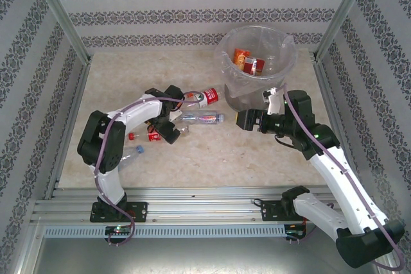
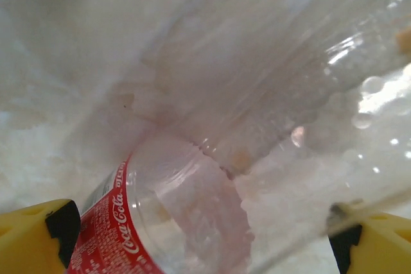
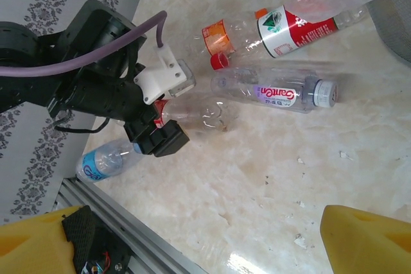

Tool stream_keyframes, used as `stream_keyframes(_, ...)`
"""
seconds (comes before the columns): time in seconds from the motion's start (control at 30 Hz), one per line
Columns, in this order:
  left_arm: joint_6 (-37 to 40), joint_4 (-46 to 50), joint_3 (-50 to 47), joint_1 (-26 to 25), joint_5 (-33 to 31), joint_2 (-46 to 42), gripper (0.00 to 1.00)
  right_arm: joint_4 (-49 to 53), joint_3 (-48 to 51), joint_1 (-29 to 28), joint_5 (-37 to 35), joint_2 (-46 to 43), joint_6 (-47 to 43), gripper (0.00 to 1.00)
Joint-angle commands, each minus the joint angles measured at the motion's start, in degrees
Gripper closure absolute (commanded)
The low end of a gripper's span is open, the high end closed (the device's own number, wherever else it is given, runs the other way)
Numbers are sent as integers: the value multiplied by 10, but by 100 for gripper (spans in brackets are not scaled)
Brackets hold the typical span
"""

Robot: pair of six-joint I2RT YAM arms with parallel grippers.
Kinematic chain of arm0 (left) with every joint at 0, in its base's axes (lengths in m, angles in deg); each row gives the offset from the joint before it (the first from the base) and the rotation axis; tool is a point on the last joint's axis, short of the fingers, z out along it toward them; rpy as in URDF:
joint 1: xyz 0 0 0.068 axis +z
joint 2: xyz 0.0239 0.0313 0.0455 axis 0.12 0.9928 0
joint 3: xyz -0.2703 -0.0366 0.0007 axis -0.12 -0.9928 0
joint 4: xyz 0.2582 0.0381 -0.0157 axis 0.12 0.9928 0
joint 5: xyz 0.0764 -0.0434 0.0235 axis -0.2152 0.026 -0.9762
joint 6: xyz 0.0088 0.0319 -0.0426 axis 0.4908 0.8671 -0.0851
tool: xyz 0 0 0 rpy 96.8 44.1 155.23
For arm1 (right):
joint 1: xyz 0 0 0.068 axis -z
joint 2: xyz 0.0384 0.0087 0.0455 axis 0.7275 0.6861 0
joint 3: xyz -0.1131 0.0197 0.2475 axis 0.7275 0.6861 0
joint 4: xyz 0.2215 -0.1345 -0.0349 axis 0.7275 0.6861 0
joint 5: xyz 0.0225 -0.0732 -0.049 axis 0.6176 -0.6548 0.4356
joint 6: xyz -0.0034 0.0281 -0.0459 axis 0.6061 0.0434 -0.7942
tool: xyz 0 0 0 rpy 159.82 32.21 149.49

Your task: Put the plastic bottles in the bin

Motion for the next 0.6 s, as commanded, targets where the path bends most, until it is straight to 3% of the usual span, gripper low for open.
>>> stream_keyframes(0.0, 14, -17, 9, 7, -9, 12, 0, 5, 5, -4, 12, -12, 5, 9)
stream_keyframes(0.57, 7, -35, 14, 9, -5, 21, 30, 18, -1, -4, -5, -17, 5, 10)
